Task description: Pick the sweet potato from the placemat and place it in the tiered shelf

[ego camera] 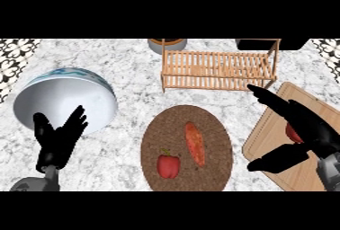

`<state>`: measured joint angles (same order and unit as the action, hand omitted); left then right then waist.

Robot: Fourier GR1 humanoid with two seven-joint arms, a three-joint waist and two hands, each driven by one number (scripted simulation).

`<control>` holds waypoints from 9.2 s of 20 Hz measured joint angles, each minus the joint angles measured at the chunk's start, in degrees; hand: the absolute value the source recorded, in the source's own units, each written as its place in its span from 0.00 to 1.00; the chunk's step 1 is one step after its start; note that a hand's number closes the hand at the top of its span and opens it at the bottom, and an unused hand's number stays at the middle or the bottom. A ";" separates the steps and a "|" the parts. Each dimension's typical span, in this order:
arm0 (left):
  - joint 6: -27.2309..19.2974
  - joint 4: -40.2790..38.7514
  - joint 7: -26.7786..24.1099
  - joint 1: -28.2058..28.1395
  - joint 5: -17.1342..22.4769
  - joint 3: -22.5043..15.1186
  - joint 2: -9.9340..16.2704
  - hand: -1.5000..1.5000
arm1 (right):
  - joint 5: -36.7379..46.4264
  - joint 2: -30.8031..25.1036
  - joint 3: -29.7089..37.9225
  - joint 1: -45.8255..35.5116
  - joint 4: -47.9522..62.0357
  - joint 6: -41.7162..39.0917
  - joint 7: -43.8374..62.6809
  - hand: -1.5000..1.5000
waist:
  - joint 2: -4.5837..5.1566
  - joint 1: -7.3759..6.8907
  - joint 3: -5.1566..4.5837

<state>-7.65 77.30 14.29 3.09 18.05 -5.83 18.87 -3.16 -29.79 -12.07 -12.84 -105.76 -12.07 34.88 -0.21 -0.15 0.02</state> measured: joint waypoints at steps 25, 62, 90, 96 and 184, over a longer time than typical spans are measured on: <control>2.33 -0.17 0.14 -0.42 -3.41 3.13 -2.54 0.50 | 25.36 18.91 -15.84 -12.20 12.56 1.83 23.13 0.00 | 0.02 -0.05 0.23; 6.47 0.36 1.86 -0.07 -9.60 8.47 -7.39 0.50 | 45.25 29.61 -14.31 -8.72 37.10 8.70 6.06 1.00 | -0.04 -0.23 0.14; 8.11 1.43 1.53 -1.91 -10.29 10.11 -7.86 0.50 | 46.78 29.61 -29.64 -19.04 12.89 17.95 19.09 1.00 | -0.23 0.36 0.05; 8.27 1.80 1.07 -2.58 -10.29 10.26 -8.03 0.50 | 52.66 29.31 -25.71 -26.11 0.98 12.76 27.54 1.00 | -0.37 0.59 0.06; 9.35 0.90 3.18 -0.78 -12.16 12.12 -9.50 0.50 | 33.65 6.39 38.49 -63.19 53.52 31.16 -4.66 0.00 | 0.04 0.19 -0.02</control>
<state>1.69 78.20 17.47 2.31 5.90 6.29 9.37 30.49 -23.40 26.41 -76.04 -52.24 19.08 30.22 -0.18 0.04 -0.01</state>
